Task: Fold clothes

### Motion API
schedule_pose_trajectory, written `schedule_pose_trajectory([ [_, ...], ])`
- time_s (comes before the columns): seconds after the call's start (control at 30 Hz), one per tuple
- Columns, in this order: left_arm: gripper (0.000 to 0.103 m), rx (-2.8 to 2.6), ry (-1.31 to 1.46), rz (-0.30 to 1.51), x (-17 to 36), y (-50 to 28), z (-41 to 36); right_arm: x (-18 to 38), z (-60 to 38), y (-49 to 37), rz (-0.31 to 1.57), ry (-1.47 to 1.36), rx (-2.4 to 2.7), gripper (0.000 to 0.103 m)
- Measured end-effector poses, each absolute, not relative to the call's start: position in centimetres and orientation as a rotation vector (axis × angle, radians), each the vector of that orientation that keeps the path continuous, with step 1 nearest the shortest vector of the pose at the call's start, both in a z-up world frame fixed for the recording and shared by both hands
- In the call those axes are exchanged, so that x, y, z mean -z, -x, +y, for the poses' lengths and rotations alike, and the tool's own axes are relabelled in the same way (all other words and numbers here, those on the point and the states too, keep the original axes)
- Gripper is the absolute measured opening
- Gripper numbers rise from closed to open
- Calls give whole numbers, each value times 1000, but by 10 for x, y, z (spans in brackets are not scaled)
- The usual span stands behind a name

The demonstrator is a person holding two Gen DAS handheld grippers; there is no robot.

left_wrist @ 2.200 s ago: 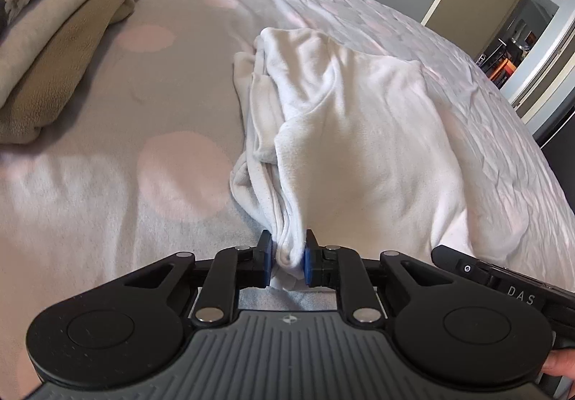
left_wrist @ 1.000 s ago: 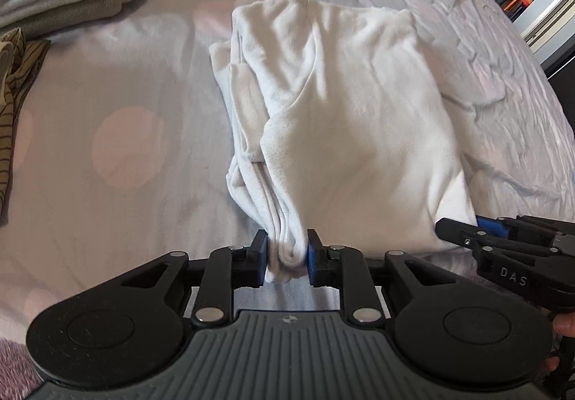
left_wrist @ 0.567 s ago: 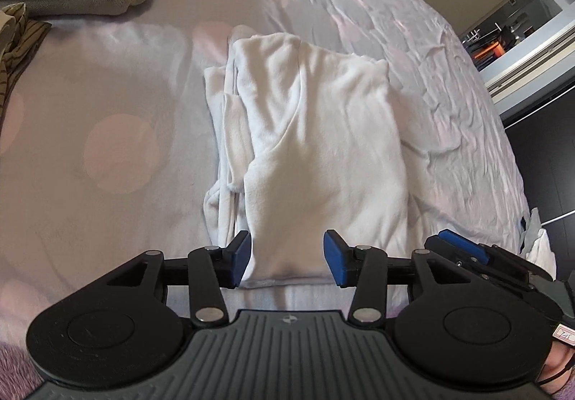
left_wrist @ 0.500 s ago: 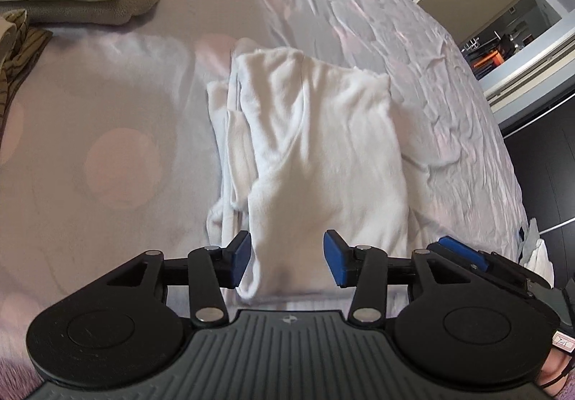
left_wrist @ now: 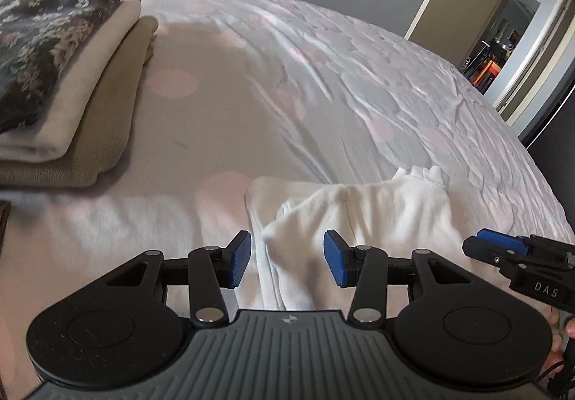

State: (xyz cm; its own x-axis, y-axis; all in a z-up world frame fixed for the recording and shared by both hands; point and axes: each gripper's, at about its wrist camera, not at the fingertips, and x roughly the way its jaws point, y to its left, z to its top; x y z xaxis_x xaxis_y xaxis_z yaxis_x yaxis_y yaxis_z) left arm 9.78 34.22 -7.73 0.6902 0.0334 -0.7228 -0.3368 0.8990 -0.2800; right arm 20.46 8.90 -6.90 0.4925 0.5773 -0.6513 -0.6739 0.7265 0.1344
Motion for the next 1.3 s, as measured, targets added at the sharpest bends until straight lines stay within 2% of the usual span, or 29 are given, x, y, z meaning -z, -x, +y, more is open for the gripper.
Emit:
schedule_pose_trajectory([
  [0.23,42,-168,378,706,95,-112,342,90,97,-224,722,82,-745,42],
  [0.4,42,-154,319,729,109,-127,333,103,99,-233,775,35,-731,44],
  [0.47,38,-147,294,736,112,-130,328,104,99,-231,774,36,-734,46],
  [0.5,32,-137,261,725,109,-129,324,105,99,-231,777,36,-736,47],
  [0.7,32,4,201,608,81,-119,300,107,98,-231,791,22,-735,47],
  [0.9,33,-88,171,664,89,-124,302,106,96,-229,791,14,-733,48],
  [1.0,37,-116,255,690,99,-124,318,106,95,-229,792,8,-731,48],
  [1.3,37,-139,425,778,112,-122,342,106,95,-228,789,13,-734,52],
])
